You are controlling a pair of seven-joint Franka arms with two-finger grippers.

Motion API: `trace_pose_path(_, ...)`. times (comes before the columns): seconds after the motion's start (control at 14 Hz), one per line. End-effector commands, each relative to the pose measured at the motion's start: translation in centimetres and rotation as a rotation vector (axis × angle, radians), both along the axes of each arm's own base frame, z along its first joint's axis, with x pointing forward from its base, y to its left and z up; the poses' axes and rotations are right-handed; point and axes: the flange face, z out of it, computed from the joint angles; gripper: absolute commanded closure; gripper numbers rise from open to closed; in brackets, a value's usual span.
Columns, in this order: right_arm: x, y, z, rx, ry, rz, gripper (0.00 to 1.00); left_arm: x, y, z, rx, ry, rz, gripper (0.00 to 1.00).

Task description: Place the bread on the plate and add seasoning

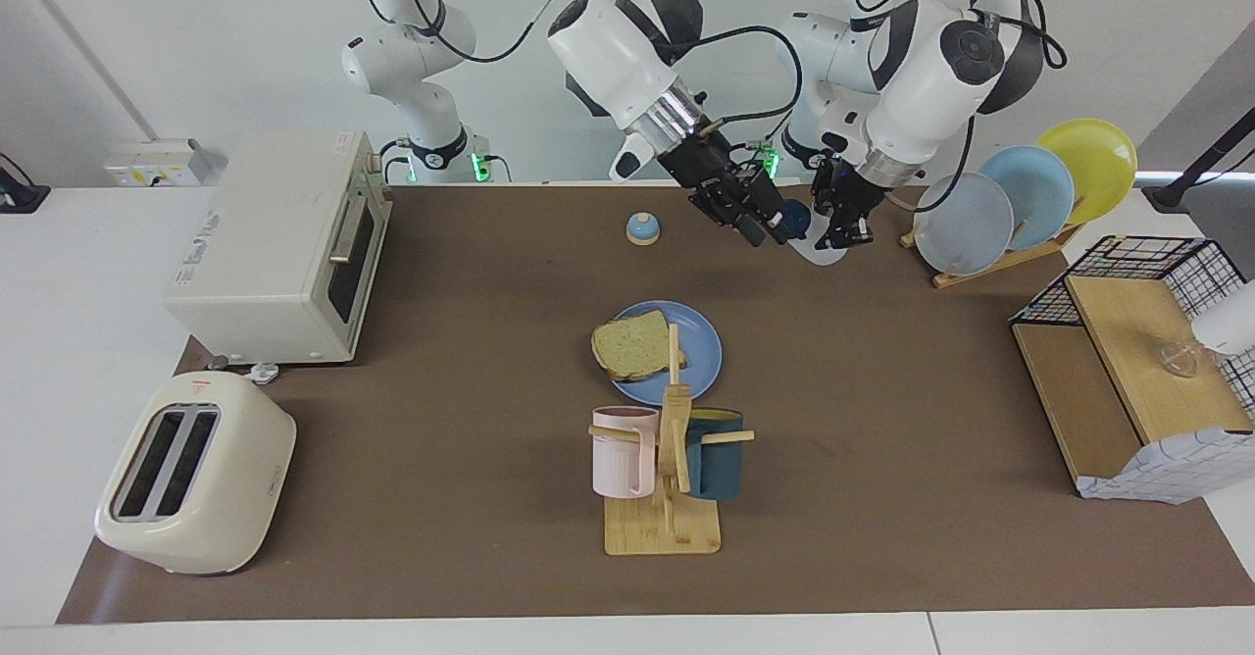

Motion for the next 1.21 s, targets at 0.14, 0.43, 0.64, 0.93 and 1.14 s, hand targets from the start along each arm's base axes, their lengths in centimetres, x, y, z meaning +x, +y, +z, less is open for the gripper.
trace_pose_path(0.14, 2.1, -4.4, -0.6, -0.151, -0.016, 0.188, 0.0, -0.7, 0.6, 0.3, -0.009, -0.001, -0.006, 1.0)
trace_pose_path(0.43, 4.8, -12.1, -2.3, -0.445, 0.003, 0.42, 0.0, -0.5, -0.9, 0.3, 0.008, -0.033, 0.045, 1.0)
trace_pose_path(0.64, 5.5, -18.3, -2.4, -0.667, 0.042, 0.555, 0.0, -1.1, -3.1, 0.5, 0.103, -0.075, 0.044, 1.0)
trace_pose_path(0.93, 4.8, -29.2, 1.3, -0.789, 0.13, 0.638, 0.0, -1.2, -4.2, 0.9, 0.192, -0.129, 0.02, 1.0)
trace_pose_path(1.14, 2.1, -35.0, 5.3, -0.884, 0.152, 0.729, 0.0, -2.0, -7.0, 0.9, 0.287, -0.18, -0.008, 1.0)
